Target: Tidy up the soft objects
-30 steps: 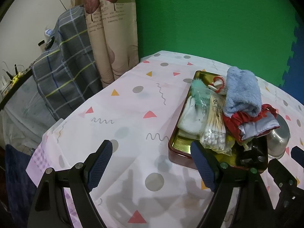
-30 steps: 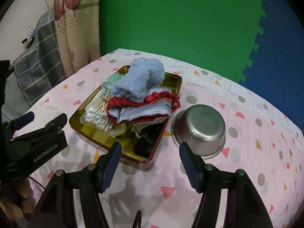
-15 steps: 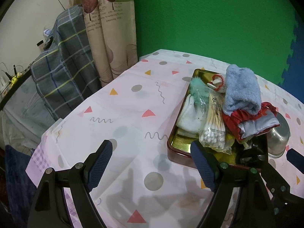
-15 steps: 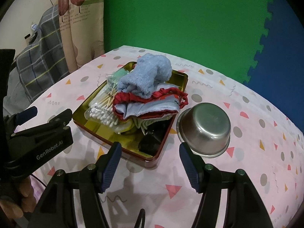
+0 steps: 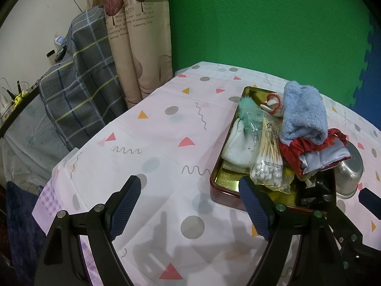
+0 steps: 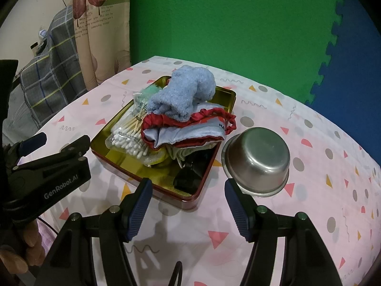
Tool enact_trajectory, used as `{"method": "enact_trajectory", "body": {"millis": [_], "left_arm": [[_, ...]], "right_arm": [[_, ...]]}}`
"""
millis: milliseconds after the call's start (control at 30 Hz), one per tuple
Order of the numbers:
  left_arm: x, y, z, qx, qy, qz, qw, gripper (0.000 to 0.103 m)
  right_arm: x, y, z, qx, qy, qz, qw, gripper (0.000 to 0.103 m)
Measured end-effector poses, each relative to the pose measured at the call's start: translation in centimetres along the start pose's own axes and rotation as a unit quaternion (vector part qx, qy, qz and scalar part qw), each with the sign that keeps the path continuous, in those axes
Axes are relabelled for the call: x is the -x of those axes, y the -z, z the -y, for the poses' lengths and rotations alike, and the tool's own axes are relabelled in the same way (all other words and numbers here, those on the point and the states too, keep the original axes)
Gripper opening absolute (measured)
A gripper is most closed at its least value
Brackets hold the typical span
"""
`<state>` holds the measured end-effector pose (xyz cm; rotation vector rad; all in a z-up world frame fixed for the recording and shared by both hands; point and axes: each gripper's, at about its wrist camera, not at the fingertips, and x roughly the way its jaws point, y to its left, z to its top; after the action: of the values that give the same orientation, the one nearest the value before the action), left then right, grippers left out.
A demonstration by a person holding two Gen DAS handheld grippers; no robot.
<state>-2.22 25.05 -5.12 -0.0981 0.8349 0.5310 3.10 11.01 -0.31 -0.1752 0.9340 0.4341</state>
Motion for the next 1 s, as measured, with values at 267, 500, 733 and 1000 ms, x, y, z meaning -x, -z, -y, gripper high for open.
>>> {"method": "enact_trajectory", "body": {"millis": [267, 500, 733, 1000], "left_arm": [[0.0, 0.04, 0.01, 0.0, 0.0, 0.0, 1.0, 0.081], [-0.07, 0.04, 0.0, 0.001, 0.001, 0.0, 1.0, 0.081], [-0.05, 0.04, 0.03, 0.001, 0.0, 0.0, 1.0, 0.081], [-0.05, 0.05, 0.04, 0.001, -0.001, 0.0, 1.0, 0.081]], "right_arm": [[-0.01, 0.04, -0.03, 0.0, 0.0, -0.001, 1.0, 0.065], [0.02, 0.03, -0.09, 0.0, -0.001, 0.0, 1.0, 0.065], [-0.15, 0.34, -0.19, 0.003, -0.001, -0.002, 1.0, 0.065], [-0.24, 0.37, -0.3, 0.004, 0.0, -0.002, 1.0, 0.065]]}}
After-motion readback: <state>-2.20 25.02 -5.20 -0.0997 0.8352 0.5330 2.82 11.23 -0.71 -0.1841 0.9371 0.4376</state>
